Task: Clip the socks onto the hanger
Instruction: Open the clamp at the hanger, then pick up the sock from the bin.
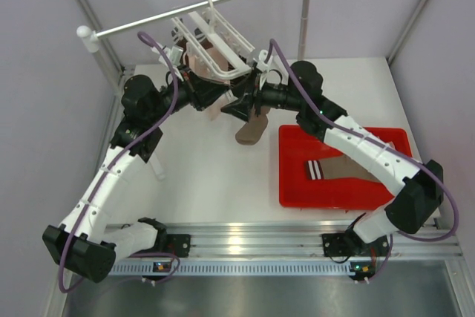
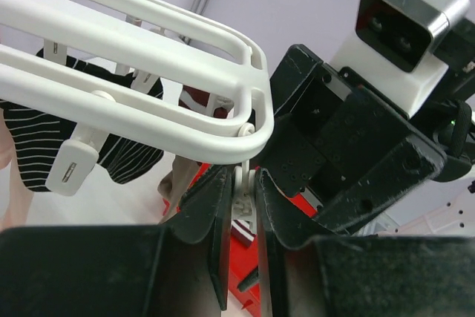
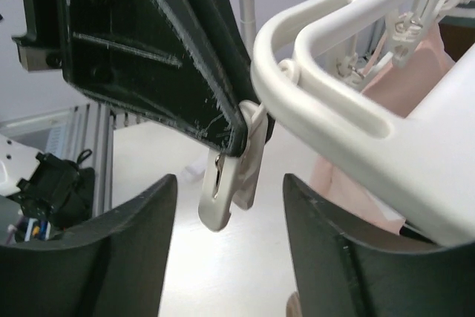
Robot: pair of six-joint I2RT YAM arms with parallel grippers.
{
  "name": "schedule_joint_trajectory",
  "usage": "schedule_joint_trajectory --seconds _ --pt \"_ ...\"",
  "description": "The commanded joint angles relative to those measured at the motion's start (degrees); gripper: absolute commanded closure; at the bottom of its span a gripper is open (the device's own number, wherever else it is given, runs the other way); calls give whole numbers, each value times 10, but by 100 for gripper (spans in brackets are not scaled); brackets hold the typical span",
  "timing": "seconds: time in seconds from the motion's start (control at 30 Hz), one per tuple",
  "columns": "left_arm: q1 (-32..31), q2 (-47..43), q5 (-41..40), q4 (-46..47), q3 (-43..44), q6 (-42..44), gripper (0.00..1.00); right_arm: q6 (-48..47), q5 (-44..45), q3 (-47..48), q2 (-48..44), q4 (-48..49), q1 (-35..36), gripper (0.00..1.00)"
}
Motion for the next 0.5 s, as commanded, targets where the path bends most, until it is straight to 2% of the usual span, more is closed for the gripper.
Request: schedule_joint_trajectory --seconds 0.0,0.1,0.23,0.27,0.33,0.43,0.47 --pt "1 0 -15 29 9 -39 100 -16 16 8 -31 -10 -3 40" --pt "2 -2 -21 28 4 -51 100 -23 23 -1 -53 -36 -17 34" --pt "1 -4 -23 28 -3 -56 100 -40 -3 -17 -85 -130 -75 27" --pt "1 -4 -24 28 -3 -56 100 -47 -14 -24 -93 -142 -90 19" --pt "1 -5 -25 28 -7 -56 100 -71 -40 -48 -119 -192 -134 12" --pt "1 -7 -25 29 -10 -56 100 -163 -68 -81 -159 -259 -187 7" --pt "1 -7 -25 30 -10 -56 100 -246 -70 -98 -167 -326 -197 7"
